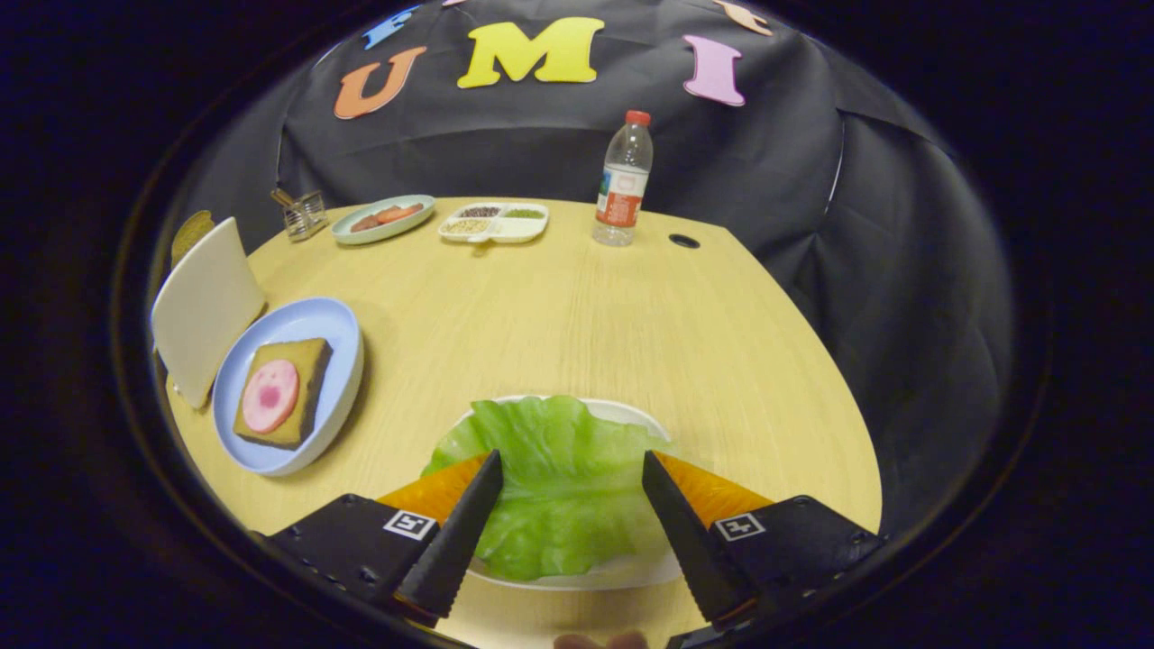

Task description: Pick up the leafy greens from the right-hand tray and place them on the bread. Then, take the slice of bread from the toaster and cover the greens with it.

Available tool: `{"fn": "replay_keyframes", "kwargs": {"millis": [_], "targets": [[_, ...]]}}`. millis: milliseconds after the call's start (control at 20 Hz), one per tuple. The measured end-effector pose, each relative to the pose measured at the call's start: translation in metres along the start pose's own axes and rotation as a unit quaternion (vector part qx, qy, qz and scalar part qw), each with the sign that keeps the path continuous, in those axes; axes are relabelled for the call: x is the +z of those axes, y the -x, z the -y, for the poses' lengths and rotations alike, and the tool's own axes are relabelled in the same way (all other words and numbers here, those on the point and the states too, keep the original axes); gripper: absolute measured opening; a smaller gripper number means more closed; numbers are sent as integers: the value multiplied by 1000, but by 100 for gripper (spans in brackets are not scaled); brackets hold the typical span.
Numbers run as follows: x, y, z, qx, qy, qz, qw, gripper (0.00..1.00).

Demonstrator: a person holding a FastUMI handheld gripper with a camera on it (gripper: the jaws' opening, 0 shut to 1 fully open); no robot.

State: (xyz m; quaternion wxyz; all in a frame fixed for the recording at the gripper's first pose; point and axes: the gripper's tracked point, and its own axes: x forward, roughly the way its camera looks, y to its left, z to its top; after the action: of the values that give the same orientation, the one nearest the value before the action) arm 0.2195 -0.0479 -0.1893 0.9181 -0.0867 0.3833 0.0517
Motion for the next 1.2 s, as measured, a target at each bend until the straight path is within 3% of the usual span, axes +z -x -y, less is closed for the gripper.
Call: {"fn": "replay_keyframes", "kwargs": {"millis": [150, 300, 450, 700, 850, 1200], "targets": [[-2, -2, 0, 8, -1, -1, 1000, 97], [-5, -3, 1, 38, -40, -6, 998, 98], [-6, -4, 3, 39, -27, 5, 999, 96], [-6, -7, 0, 55, -36, 16, 998, 42], [-4, -6, -1, 59, -57, 34, 996, 4], [17, 18, -10, 79, -112, 69, 988, 0]]}}
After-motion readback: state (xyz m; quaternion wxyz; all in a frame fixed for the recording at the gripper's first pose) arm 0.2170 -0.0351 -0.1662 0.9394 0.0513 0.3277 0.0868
